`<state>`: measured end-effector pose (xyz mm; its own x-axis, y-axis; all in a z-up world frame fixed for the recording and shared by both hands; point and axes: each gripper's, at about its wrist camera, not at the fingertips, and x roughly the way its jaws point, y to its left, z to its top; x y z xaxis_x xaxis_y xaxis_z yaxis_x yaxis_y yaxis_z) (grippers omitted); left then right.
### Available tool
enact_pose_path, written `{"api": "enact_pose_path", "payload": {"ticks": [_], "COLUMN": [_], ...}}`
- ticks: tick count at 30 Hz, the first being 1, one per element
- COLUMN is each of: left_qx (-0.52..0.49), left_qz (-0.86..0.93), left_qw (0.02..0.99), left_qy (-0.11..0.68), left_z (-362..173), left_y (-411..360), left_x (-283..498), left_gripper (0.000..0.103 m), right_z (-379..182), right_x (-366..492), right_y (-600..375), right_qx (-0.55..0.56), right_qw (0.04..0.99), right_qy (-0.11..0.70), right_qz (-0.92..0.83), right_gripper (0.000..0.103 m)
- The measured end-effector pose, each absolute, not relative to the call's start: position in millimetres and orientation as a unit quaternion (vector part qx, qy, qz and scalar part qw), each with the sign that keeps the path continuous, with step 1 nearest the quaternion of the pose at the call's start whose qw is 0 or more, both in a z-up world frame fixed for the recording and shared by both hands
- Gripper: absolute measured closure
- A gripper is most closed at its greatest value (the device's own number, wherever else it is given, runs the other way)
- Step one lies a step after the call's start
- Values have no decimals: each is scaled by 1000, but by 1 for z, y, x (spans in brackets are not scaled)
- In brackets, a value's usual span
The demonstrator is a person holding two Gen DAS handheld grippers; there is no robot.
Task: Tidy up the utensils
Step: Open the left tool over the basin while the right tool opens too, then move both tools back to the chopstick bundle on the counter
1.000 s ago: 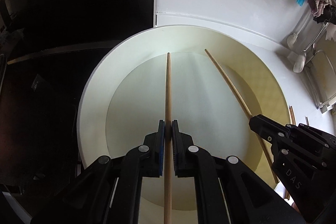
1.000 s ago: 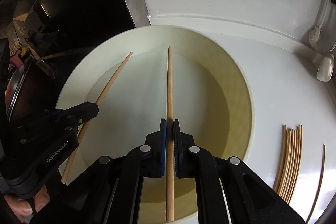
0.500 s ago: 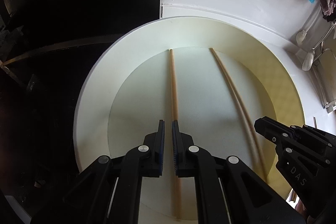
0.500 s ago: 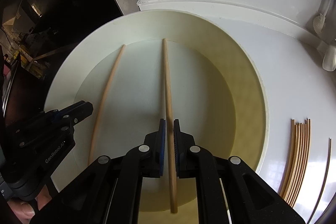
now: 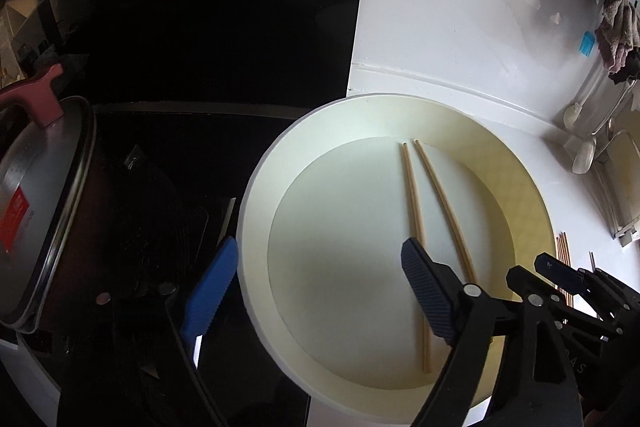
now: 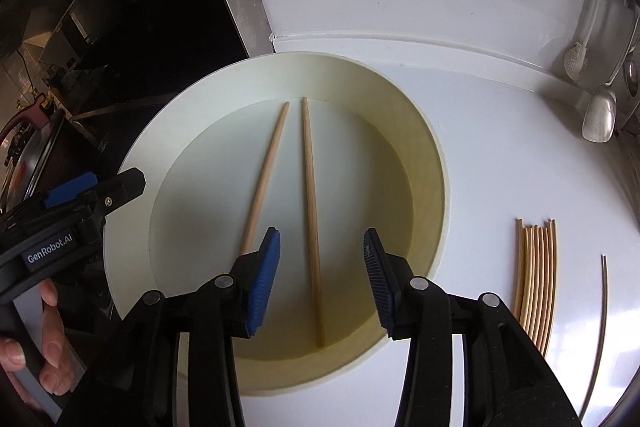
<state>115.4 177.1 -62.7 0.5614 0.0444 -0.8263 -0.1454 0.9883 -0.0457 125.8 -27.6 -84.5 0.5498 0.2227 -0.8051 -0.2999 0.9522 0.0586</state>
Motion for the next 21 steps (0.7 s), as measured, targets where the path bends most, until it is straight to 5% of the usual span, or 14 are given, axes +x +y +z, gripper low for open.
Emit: {"api": "enact_pose_path", "payload": {"ticks": [8, 21], "left_qx": [-63, -60], "left_qz": [47, 5], "left_qw": [887, 899], "left_qy": [455, 433], "left_z": [-47, -31], "left_y": [165, 85], "left_x": [78, 39], "left_gripper": [12, 11], "right_z": [-75, -69], "right_x": [80, 28], "right_y": [-43, -141], "right_qx": [-61, -47], "right_qw": [884, 893], "right_qy": [438, 437], "right_qz": [151, 93], "right_gripper": [39, 37]}}
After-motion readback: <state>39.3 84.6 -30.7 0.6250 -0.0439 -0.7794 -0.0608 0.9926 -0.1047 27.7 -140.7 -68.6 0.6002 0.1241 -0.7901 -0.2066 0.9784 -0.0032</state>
